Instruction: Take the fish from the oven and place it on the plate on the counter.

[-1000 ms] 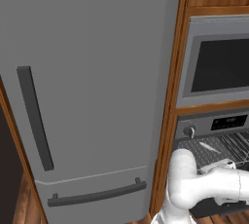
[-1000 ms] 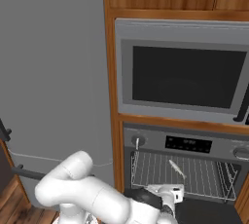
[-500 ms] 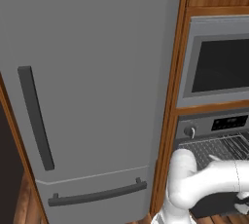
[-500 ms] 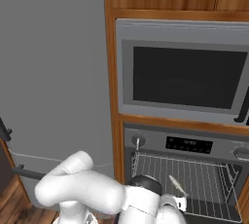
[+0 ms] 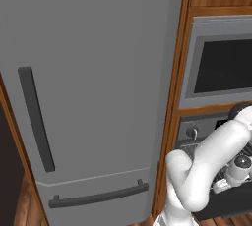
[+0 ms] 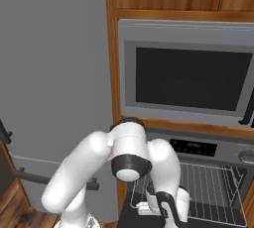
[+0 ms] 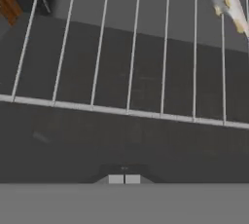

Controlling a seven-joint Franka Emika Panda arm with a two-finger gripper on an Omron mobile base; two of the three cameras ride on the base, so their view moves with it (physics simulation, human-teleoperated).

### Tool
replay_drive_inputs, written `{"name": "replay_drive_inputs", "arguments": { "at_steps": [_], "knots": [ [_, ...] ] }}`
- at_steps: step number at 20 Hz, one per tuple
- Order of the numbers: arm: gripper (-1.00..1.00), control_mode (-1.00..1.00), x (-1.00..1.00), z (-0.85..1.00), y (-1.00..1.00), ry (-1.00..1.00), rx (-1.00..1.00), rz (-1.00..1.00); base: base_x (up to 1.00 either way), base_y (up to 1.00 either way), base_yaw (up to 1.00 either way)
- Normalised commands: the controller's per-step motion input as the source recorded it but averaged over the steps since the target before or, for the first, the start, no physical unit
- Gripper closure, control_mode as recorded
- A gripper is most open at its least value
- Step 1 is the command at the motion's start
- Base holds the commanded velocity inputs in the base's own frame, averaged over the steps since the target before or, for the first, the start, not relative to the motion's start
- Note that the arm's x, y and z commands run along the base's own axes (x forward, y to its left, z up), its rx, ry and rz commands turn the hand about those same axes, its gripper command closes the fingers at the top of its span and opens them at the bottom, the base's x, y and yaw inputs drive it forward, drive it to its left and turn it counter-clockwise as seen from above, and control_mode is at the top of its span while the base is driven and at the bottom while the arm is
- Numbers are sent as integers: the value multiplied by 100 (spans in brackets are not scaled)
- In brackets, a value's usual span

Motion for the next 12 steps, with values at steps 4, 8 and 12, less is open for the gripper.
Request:
{"name": "replay_drive_inputs", "arguments": {
  "at_steps": [4,8,12],
  "knots": [
    [100,-100,-48,100,-3,14,-3,0,0,0,0],
    [100,-100,-25,77,-44,-17,0,0,0,0,0],
    [100,-100,-6,42,-83,-28,9,0,0,0,0]
  ]
}}
